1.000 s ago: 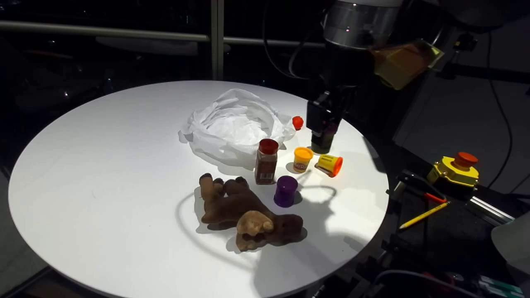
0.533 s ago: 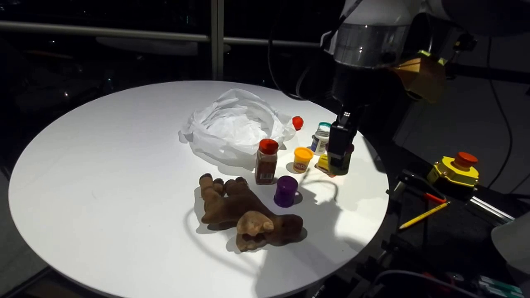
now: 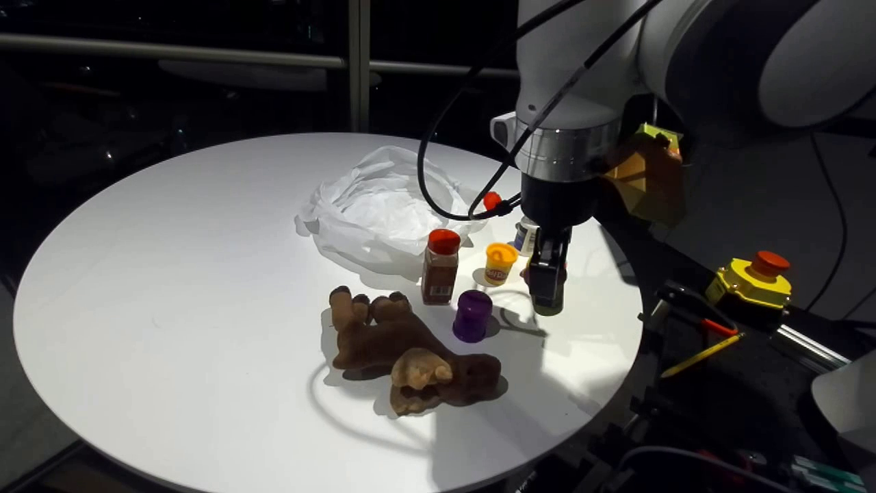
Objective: Pick up the objects from the plastic bag and them on the table.
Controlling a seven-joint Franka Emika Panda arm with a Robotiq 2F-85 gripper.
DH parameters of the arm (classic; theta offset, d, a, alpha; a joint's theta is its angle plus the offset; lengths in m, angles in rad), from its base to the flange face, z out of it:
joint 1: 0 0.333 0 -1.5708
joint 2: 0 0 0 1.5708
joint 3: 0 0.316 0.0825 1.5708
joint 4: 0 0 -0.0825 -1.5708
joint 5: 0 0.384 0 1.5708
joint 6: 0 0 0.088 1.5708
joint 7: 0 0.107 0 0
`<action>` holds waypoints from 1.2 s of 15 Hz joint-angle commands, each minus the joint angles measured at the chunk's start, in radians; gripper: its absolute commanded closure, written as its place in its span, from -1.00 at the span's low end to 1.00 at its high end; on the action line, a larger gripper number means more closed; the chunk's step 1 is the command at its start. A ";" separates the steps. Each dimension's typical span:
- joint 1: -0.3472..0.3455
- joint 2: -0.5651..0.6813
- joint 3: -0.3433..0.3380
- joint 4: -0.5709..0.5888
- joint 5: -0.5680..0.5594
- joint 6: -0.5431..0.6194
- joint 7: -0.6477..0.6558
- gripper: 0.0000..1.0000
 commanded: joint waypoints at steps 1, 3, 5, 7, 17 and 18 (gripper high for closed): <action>0.008 0.012 -0.024 0.030 -0.111 0.041 0.065 0.44; 0.000 0.020 -0.024 0.029 -0.104 0.070 0.035 0.44; -0.007 0.034 -0.032 0.024 -0.098 0.109 0.019 0.44; -0.013 0.058 -0.048 0.027 -0.095 0.165 0.015 0.44; 0.013 0.145 -0.148 0.039 -0.265 0.330 0.054 0.44; 0.008 0.144 -0.148 0.033 -0.271 0.335 0.045 -0.56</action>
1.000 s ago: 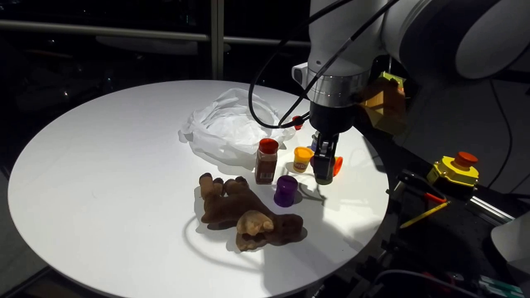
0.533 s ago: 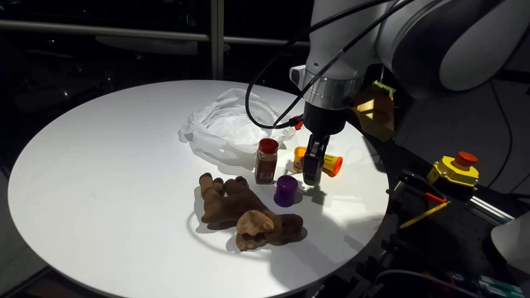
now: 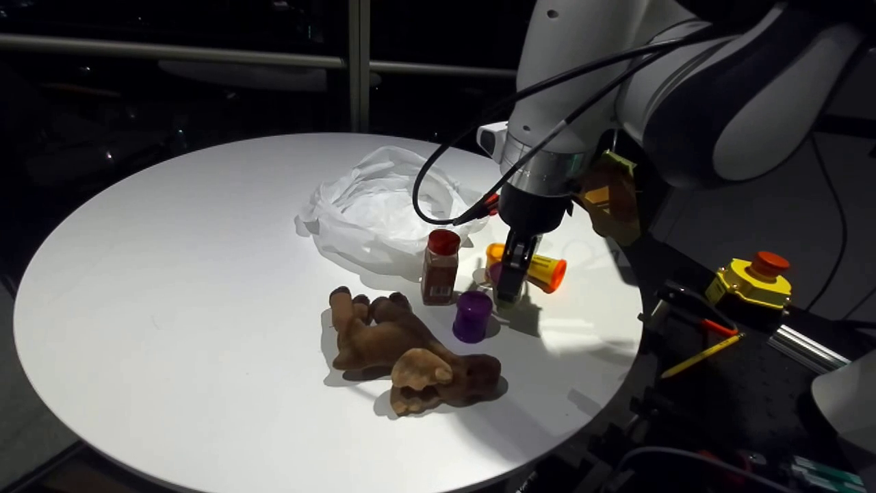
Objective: Pick up the objects from the plastic bag and them on the table.
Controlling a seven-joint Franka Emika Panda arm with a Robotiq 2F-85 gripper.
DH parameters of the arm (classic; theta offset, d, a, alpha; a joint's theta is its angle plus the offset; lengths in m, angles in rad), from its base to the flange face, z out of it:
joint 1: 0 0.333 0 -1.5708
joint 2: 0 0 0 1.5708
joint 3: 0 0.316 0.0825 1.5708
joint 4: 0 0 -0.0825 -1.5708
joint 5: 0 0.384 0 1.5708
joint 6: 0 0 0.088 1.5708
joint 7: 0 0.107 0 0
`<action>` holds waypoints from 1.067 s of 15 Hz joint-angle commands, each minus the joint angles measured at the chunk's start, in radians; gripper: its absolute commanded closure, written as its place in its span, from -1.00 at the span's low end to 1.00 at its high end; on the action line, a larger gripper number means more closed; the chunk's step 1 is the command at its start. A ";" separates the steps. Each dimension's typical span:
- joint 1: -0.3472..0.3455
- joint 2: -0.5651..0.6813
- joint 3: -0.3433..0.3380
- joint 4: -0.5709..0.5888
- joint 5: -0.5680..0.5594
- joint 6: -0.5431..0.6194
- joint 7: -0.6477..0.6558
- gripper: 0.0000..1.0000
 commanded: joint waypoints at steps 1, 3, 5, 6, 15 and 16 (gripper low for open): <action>0.007 0.011 -0.025 0.005 -0.052 0.032 0.010 -0.57; -0.004 -0.004 -0.016 -0.010 -0.042 0.042 -0.010 -0.84; -0.011 -0.022 -0.014 -0.020 -0.036 0.051 -0.019 -1.00; -0.011 -0.044 -0.016 -0.024 -0.034 0.047 -0.016 -1.00; -0.043 -0.337 0.067 0.135 0.320 -0.542 -0.333 -1.00; -0.046 -0.349 0.071 0.185 0.355 -0.576 -0.336 -1.00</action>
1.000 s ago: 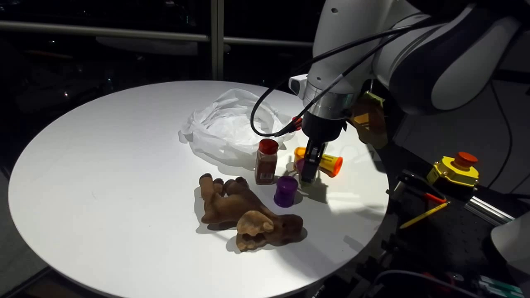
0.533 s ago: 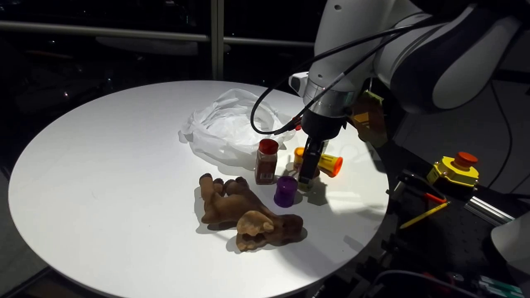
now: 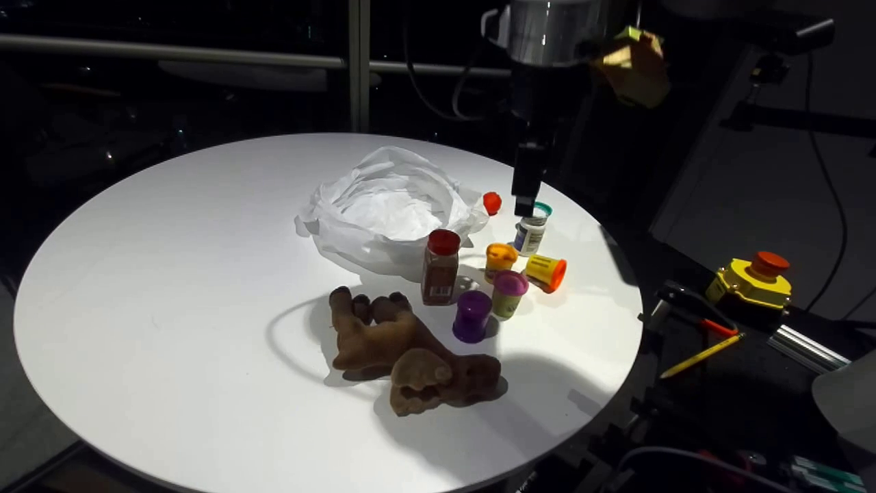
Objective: Pick up the objects from the plastic bag and them on the table.
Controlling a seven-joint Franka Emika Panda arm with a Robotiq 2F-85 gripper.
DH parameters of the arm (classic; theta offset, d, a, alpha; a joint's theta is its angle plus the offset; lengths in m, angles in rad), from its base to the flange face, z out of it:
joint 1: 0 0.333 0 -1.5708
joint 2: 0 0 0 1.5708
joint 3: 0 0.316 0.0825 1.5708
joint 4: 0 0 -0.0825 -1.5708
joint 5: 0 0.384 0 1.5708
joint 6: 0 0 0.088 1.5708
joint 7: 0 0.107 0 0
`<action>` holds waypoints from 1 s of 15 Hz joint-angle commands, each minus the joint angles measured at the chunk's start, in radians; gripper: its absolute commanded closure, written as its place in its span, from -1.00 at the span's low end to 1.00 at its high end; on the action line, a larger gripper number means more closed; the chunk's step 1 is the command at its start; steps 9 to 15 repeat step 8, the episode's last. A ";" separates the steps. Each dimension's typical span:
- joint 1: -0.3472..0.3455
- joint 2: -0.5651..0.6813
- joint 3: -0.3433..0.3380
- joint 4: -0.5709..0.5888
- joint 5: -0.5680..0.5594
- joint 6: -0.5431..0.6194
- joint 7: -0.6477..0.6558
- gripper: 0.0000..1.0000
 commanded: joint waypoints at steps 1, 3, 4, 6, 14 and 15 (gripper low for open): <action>-0.028 -0.080 0.038 0.154 0.141 -0.178 -0.091 -1.00; -0.029 -0.084 0.039 0.254 0.242 -0.168 -0.100 -1.00; -0.037 -0.082 0.049 0.164 0.168 -0.136 -0.069 -1.00; -0.039 -0.086 0.053 0.193 0.180 -0.152 -0.075 -1.00; -0.042 -0.077 0.055 0.173 0.179 -0.151 -0.075 -1.00; -0.042 -0.077 0.055 0.173 0.179 -0.151 -0.075 -1.00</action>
